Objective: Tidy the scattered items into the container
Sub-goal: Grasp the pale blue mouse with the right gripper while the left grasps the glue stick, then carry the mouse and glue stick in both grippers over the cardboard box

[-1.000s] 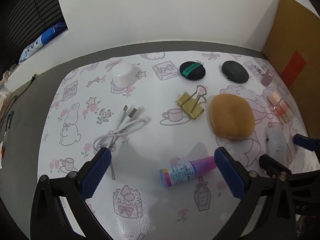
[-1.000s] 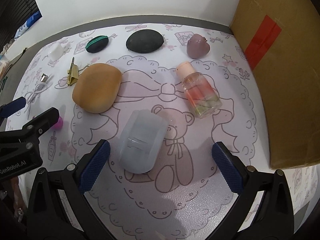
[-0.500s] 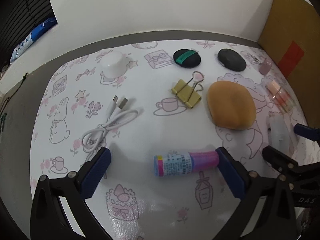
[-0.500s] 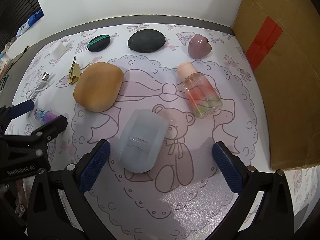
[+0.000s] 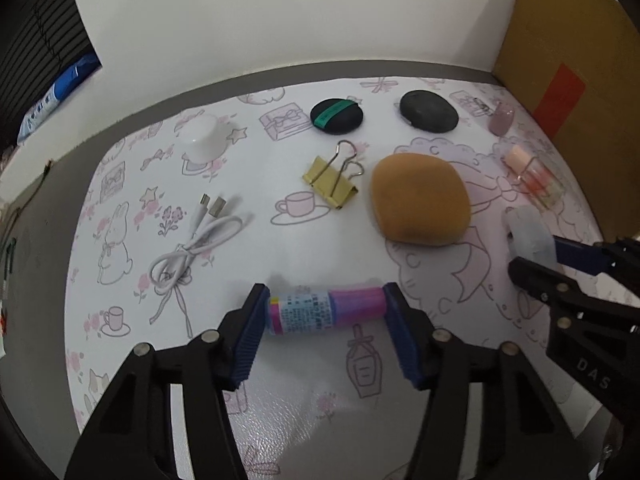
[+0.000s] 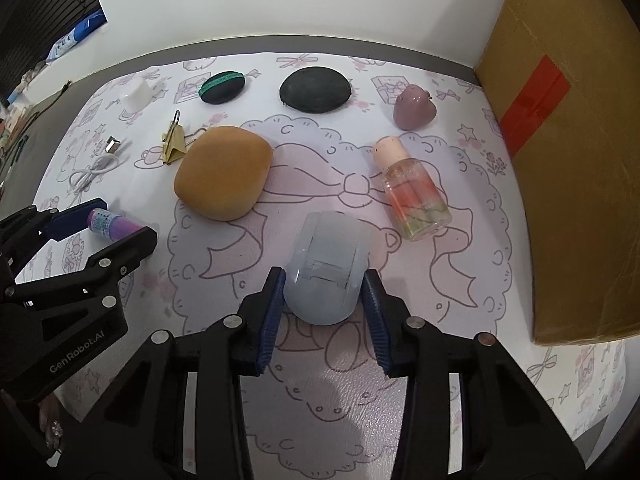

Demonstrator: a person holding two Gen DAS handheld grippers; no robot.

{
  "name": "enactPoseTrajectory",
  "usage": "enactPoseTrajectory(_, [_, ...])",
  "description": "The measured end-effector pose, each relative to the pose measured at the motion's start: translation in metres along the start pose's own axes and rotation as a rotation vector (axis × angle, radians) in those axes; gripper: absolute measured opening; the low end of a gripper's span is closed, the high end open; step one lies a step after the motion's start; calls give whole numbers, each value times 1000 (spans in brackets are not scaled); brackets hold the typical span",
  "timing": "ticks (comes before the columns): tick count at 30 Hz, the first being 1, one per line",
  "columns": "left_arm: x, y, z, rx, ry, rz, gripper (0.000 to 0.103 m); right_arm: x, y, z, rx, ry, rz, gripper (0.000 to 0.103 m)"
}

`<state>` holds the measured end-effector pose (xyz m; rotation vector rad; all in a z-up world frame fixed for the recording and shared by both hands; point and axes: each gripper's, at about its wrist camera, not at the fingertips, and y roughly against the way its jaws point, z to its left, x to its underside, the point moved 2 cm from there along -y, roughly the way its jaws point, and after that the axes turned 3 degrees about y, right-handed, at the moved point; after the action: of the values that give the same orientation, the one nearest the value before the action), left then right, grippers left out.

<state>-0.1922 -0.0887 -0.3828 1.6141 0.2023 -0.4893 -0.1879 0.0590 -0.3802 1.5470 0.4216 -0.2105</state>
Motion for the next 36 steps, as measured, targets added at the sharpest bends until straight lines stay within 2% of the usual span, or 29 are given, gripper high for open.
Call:
enactPoseTrajectory(9, [-3, -1, -4, -26, 12, -5, 57, 14, 1, -1, -28, -9, -3, 40])
enactPoseTrajectory(17, [-13, 17, -10, -47, 12, -27, 57, 12, 14, -3, -32, -17, -4, 40])
enactPoseTrajectory(24, [-21, 72, -9, -48, 18, -85, 57, -1, 53, -6, -11, -22, -49, 40])
enactPoseTrajectory(36, [-41, 180, -19, -61, 27, -250, 57, -21, 164, -7, 34, -44, -187, 40])
